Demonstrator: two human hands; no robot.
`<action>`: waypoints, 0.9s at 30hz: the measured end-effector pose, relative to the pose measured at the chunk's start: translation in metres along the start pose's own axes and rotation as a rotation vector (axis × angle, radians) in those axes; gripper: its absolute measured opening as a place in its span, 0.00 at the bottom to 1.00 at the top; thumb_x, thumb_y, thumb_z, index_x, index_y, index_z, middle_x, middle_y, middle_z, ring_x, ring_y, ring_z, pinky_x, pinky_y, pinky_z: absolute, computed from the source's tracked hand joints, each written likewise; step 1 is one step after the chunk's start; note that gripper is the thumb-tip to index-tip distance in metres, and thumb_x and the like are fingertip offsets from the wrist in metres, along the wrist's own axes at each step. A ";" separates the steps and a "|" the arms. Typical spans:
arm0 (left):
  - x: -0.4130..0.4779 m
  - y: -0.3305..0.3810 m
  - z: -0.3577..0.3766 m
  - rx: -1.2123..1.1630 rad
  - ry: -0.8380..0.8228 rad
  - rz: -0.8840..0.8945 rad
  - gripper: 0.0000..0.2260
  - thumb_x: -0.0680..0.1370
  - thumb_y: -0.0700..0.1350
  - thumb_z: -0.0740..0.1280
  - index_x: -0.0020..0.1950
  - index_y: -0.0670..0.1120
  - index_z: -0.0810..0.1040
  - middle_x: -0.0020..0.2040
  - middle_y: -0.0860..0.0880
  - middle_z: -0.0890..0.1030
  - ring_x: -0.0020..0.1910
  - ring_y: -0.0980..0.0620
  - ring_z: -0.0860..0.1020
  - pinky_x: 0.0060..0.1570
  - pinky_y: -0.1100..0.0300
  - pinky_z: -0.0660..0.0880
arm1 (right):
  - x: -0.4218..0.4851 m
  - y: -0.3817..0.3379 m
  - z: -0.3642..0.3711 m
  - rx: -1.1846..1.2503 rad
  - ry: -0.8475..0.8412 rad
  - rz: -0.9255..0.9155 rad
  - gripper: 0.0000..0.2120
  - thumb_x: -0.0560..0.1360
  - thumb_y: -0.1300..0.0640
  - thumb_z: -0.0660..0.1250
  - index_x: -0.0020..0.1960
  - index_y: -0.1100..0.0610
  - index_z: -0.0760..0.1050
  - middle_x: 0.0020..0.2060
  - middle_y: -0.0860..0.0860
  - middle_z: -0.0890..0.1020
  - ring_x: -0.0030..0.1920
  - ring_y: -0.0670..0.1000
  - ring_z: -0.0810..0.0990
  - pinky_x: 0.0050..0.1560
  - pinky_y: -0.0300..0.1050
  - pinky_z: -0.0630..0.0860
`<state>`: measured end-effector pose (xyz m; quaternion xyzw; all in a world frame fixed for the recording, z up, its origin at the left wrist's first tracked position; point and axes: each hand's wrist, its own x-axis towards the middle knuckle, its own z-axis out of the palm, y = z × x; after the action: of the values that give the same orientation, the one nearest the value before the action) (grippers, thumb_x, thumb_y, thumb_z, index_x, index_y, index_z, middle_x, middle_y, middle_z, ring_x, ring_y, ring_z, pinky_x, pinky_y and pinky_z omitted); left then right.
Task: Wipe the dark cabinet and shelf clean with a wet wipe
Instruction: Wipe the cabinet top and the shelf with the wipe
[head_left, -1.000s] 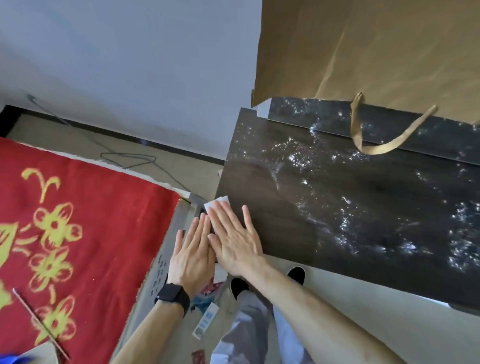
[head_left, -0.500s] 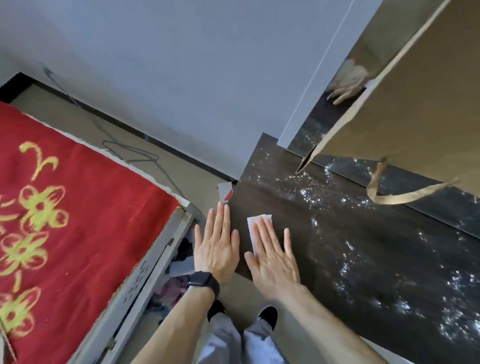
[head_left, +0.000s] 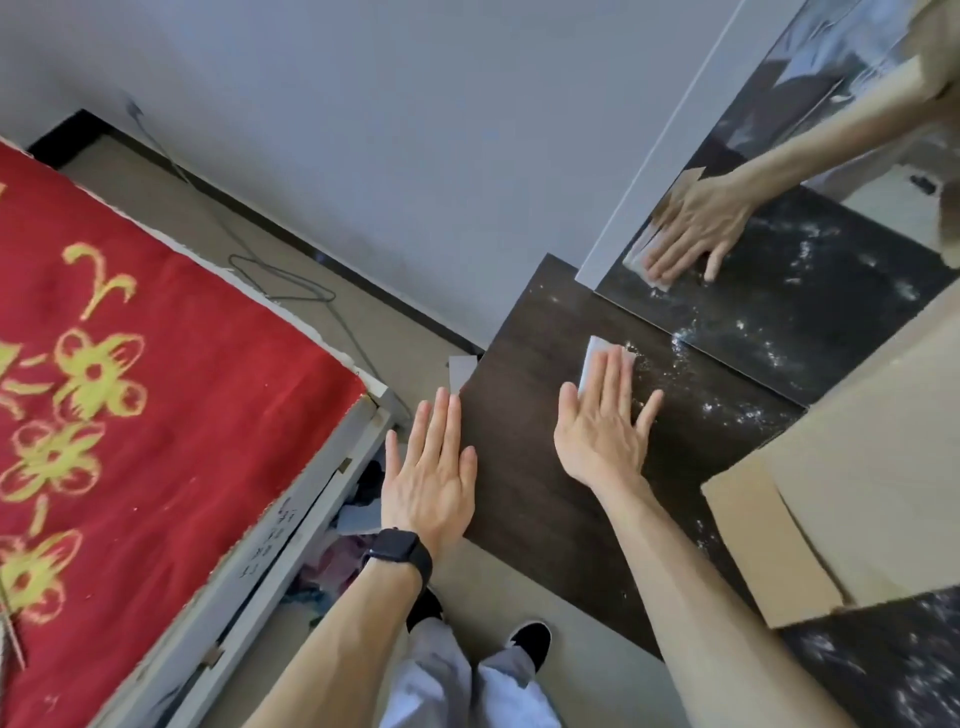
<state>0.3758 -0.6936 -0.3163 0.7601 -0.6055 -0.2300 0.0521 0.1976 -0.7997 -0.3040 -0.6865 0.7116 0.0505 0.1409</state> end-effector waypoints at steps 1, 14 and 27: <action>0.000 0.000 -0.001 -0.006 -0.007 0.002 0.25 0.81 0.59 0.33 0.75 0.58 0.25 0.76 0.60 0.30 0.77 0.56 0.32 0.76 0.45 0.37 | -0.017 0.005 0.000 0.000 0.017 0.005 0.31 0.82 0.42 0.35 0.80 0.56 0.34 0.80 0.52 0.37 0.78 0.49 0.32 0.71 0.56 0.23; 0.005 -0.007 -0.006 0.140 0.005 0.109 0.27 0.82 0.59 0.36 0.77 0.52 0.29 0.78 0.54 0.34 0.77 0.55 0.35 0.74 0.48 0.35 | 0.075 -0.068 -0.010 -0.052 -0.028 -0.313 0.29 0.82 0.41 0.34 0.79 0.51 0.32 0.80 0.48 0.36 0.79 0.49 0.36 0.76 0.64 0.33; 0.032 0.043 -0.028 0.274 -0.176 0.319 0.27 0.84 0.57 0.42 0.80 0.52 0.38 0.81 0.53 0.38 0.80 0.51 0.40 0.77 0.46 0.43 | 0.016 0.087 -0.019 0.128 -0.016 0.353 0.32 0.80 0.38 0.34 0.78 0.53 0.31 0.79 0.48 0.34 0.78 0.48 0.31 0.75 0.63 0.31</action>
<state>0.3540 -0.7405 -0.2849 0.6319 -0.7457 -0.1997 -0.0689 0.1087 -0.8159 -0.3010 -0.5404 0.8214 0.0346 0.1789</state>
